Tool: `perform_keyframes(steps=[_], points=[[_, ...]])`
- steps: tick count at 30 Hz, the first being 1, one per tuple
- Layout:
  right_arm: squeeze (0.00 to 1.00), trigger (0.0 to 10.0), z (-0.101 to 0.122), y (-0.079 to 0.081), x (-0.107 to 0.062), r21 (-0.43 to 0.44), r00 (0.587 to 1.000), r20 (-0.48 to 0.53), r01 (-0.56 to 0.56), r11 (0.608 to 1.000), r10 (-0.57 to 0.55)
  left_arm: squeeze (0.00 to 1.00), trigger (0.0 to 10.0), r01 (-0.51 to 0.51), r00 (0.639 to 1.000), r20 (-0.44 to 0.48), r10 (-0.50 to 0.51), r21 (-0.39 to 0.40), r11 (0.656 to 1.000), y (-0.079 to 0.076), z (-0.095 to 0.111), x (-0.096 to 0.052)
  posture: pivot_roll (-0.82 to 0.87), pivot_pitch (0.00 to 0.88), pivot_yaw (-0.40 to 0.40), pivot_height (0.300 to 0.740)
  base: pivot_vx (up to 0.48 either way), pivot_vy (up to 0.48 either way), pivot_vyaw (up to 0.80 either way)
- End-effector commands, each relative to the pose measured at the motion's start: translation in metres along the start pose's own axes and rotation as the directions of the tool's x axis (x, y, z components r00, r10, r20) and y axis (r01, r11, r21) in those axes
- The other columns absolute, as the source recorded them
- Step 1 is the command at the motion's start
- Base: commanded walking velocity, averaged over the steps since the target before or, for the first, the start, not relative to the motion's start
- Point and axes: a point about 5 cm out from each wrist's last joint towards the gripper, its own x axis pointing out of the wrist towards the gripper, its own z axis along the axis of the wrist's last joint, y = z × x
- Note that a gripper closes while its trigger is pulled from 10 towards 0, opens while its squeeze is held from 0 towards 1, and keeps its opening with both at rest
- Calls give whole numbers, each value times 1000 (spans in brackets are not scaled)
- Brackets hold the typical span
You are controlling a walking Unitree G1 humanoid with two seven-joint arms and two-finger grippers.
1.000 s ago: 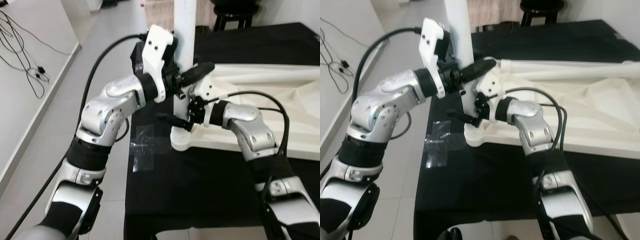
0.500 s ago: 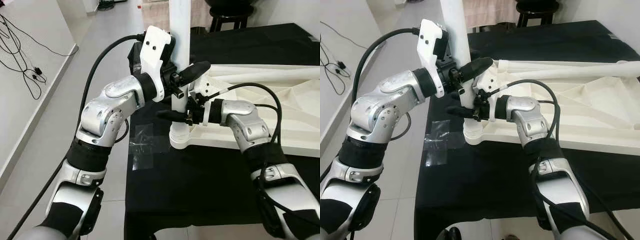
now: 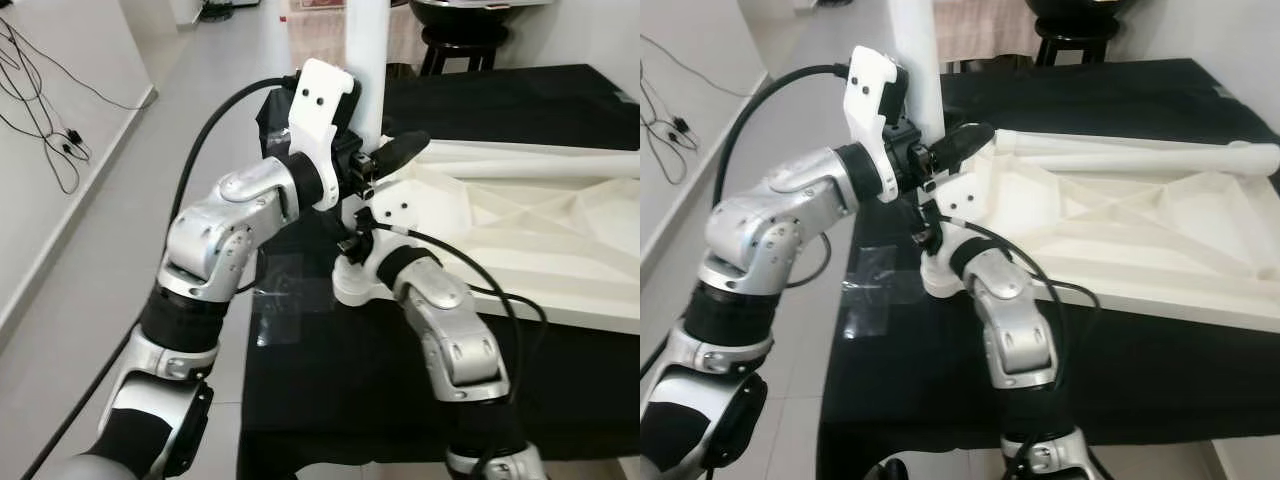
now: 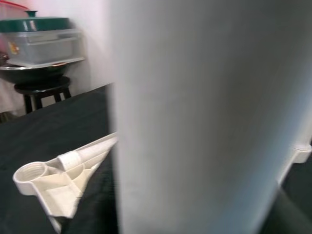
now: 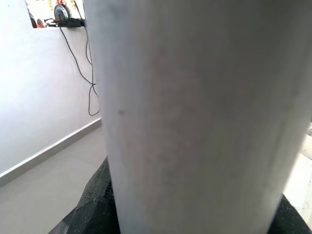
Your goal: Building children table
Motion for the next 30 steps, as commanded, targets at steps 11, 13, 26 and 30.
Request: perform_keyframes(steps=[11, 13, 26, 30], points=[[0, 10000, -12, -5, 8, 84, 990, -138, 38, 996, -26, 0, 0, 154, 988, 10, -154, 27, 988, -14, 10, 13, 38, 149, 57, 740, 0, 0, 0], [1000, 10000, -1, -8, 12, 103, 996, -67, -49, 993, 56, 0, 0, 156, 988, 6, -156, 26, 987, -14, 10, 12, 41, 148, 58, 740, 0, 0, 0], [0, 10000, 34, -32, 15, -151, 786, -70, -617, 772, 614, 0, 0, 185, 983, 1, -185, 27, 982, -19, 10, 15, 42, 143, 60, 740, 0, 0, 0], [0, 9843, 30, -29, 17, -115, 720, -78, -694, 711, 690, 0, 0, 193, 981, 2, -193, 26, 981, -23, 10, 15, 43, 142, 57, 740, 0, 0, 0]])
